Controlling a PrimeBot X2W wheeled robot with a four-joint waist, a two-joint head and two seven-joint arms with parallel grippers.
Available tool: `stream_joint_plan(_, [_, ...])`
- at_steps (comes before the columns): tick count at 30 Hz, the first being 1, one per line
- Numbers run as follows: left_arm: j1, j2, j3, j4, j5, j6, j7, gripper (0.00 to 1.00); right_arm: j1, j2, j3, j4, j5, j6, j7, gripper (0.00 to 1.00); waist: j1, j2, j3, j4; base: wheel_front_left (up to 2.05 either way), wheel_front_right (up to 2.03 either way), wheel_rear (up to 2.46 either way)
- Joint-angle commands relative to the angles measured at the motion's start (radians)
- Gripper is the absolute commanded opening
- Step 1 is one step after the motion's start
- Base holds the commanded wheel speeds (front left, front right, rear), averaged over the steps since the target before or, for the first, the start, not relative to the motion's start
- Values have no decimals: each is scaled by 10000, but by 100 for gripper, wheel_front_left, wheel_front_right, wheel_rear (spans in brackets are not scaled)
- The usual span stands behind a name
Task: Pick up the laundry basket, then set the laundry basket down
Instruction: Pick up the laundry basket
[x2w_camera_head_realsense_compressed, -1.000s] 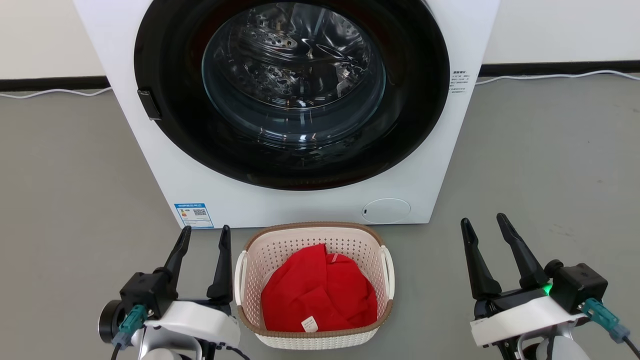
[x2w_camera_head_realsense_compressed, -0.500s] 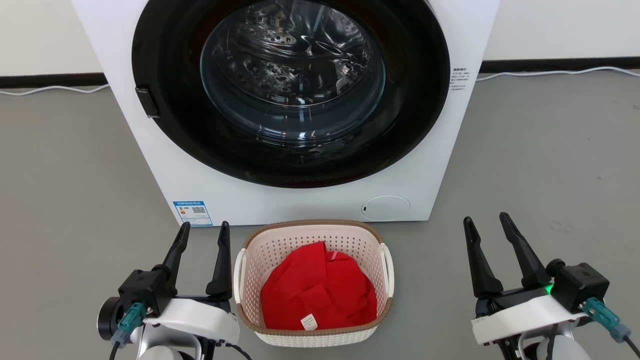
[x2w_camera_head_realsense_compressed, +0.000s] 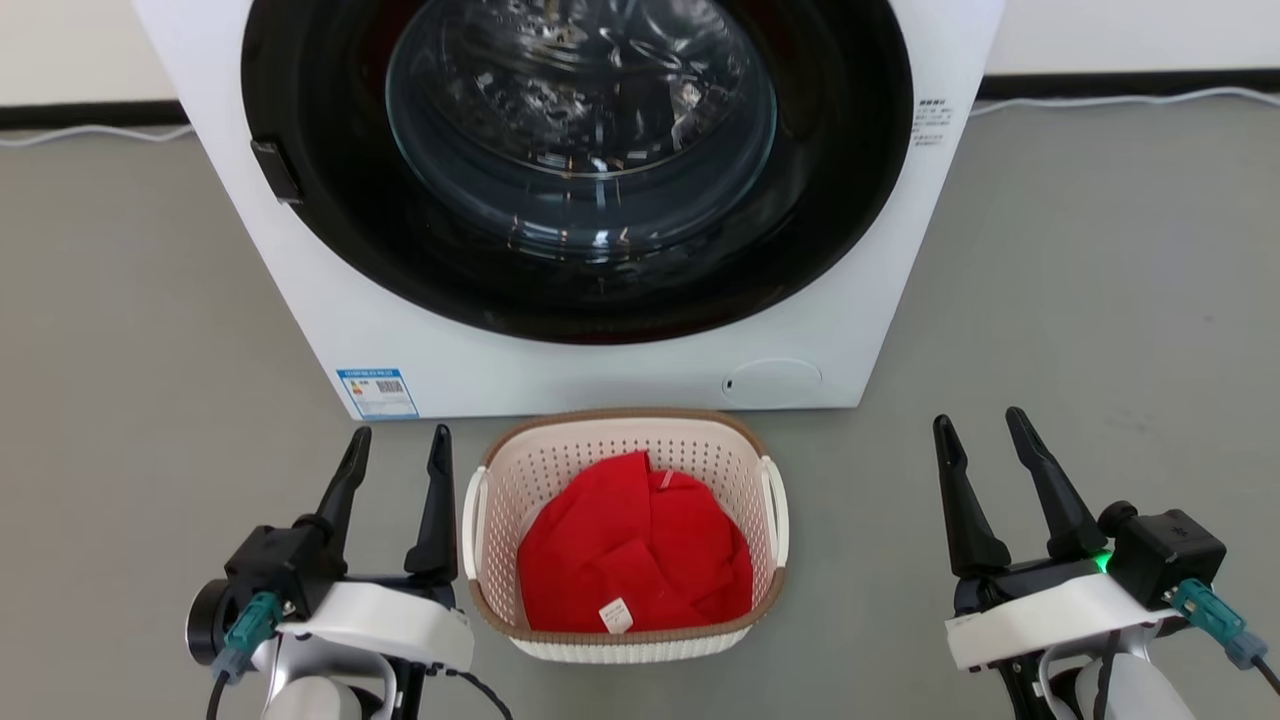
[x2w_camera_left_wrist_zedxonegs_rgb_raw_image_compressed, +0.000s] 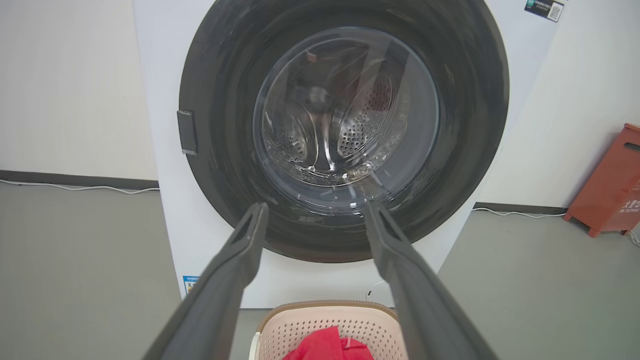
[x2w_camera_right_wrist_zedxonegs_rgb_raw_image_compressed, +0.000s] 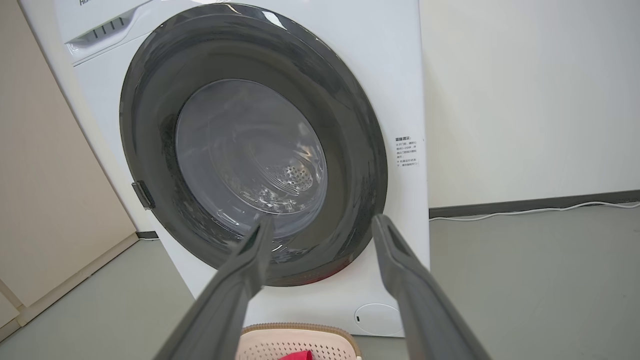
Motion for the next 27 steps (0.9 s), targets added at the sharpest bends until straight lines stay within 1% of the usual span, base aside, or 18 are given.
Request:
stream_joint_plan(1, [-530, 104, 338, -291, 47, 17, -65, 100, -396, 20, 186, -263, -21, 73, -137, 100, 0, 0, 195, 0, 0, 0, 0])
stream_joint_plan(12, [-960, 104, 448, -117, 26, -138, -65, 100, -741, 92, 225, -188, 0, 73, -137, 100, 0, 0, 1093, -39, 0, 0, 0])
stream_joint_plan(27, [-1869, 104, 611, 45, 35, -356, -65, 100, -1540, 60, 328, -202, 34, 73, -138, 100, 0, 0, 2804, -114, 0, 0, 0])
